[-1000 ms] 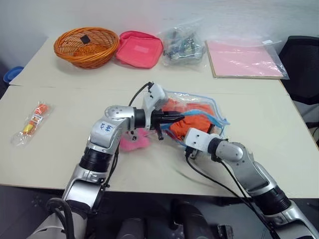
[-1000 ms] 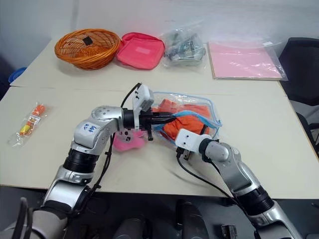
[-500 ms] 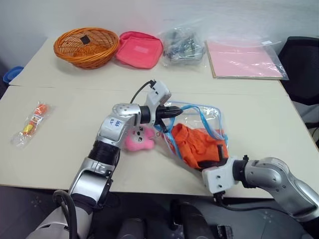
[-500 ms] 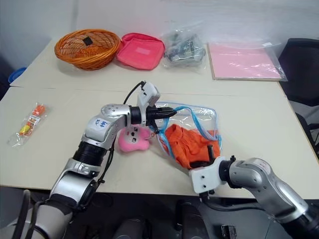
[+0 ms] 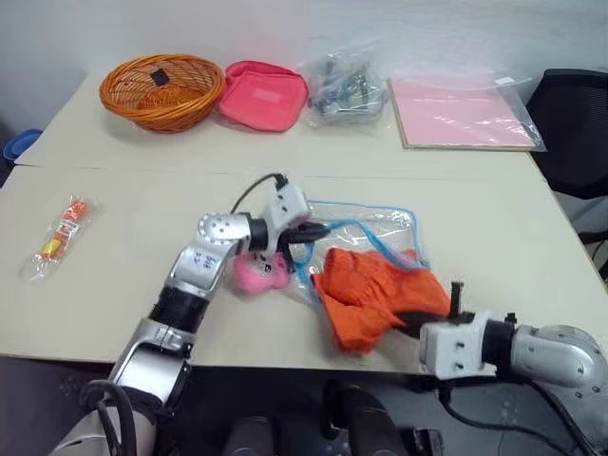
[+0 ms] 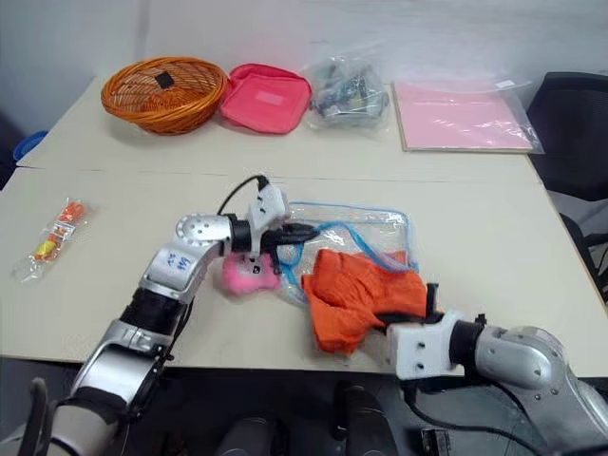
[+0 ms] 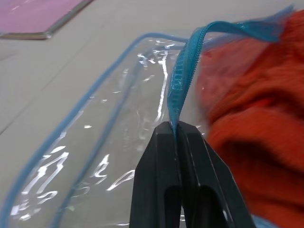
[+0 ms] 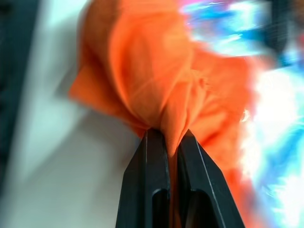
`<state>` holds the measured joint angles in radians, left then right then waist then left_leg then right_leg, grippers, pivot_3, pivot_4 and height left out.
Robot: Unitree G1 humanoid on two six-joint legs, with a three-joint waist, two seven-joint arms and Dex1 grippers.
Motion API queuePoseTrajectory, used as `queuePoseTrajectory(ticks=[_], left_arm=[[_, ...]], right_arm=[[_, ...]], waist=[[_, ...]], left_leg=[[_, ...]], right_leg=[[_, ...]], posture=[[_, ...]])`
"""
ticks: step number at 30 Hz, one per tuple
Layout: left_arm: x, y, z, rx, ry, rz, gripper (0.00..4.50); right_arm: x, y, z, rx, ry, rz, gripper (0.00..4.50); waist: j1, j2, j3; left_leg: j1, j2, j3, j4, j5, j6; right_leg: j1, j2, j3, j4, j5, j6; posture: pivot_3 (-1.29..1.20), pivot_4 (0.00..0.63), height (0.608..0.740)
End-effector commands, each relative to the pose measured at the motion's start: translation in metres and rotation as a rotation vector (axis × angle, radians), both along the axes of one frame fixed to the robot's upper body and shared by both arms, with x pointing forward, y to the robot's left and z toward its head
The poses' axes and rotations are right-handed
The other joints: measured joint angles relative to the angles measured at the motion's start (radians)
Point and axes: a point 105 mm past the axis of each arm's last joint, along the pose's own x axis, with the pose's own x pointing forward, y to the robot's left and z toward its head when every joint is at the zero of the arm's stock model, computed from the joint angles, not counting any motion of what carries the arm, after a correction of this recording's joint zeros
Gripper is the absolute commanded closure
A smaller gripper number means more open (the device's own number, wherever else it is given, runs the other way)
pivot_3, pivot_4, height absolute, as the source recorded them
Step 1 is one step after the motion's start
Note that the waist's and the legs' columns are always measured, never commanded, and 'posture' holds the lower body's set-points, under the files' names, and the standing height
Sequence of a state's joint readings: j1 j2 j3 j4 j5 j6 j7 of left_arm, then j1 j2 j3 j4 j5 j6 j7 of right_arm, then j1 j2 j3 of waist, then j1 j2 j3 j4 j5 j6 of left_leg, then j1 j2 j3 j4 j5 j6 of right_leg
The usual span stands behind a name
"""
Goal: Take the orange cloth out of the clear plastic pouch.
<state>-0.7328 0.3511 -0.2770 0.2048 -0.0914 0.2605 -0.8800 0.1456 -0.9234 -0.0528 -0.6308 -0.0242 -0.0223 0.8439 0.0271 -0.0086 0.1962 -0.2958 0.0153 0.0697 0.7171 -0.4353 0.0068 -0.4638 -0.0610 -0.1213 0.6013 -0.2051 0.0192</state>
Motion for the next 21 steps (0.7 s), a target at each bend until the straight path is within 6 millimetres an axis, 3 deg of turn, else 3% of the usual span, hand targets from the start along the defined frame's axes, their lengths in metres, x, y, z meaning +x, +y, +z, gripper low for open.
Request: queuePoseTrajectory(ticks=[1, 7, 11, 15, 21], left_arm=[[0.015, 0.008, 0.008, 0.05, -0.104, 0.088, 4.5], [0.058, 0.05, 0.019, 0.13, -0.217, 0.301, 4.5], [0.065, 0.074, 0.022, 0.181, -0.252, 0.316, 4.5], [0.049, 0.079, 0.019, 0.202, -0.252, 0.197, 4.5], [-0.003, 0.085, -0.006, 0.359, -0.237, -0.115, 4.5]], right_arm=[[-0.015, -0.014, -0.006, -0.122, 0.045, 0.05, 4.49], [-0.035, -0.057, -0.016, -0.26, 0.177, 0.019, 4.49], [-0.031, -0.09, -0.015, -0.309, 0.174, -0.078, 4.49], [-0.006, -0.117, -0.006, -0.223, 0.114, -0.249, 4.49], [0.059, -0.153, 0.018, 0.198, 0.002, -0.648, 4.49]], waist=[[0.007, 0.0, 0.0], [0.002, 0.0, 0.0], [-0.007, 0.0, 0.0], [-0.004, 0.0, 0.0], [-0.008, 0.001, 0.0]], left_leg=[[-0.001, -0.001, -0.002, 0.0, 0.0, 0.0], [-0.001, -0.001, -0.001, -0.001, 0.0, 0.003], [0.0, 0.0, 0.0, -0.003, 0.0, 0.003], [0.001, 0.0, 0.001, -0.003, 0.0, 0.003], [0.001, 0.001, 0.002, -0.002, 0.0, 0.002]], right_leg=[[0.0, 0.0, 0.0, -0.001, 0.0, 0.0], [0.002, 0.001, 0.0, -0.007, 0.001, 0.003], [0.002, 0.001, 0.0, -0.007, 0.001, 0.002], [0.002, 0.001, 0.0, -0.006, 0.001, 0.002], [0.001, 0.0, 0.0, -0.002, 0.001, 0.001]], posture=[[0.0, 0.15, 0.74], [0.0, 0.15, 0.74], [0.0, 0.15, 0.74], [0.0, 0.15, 0.74], [0.0, 0.15, 0.74]])
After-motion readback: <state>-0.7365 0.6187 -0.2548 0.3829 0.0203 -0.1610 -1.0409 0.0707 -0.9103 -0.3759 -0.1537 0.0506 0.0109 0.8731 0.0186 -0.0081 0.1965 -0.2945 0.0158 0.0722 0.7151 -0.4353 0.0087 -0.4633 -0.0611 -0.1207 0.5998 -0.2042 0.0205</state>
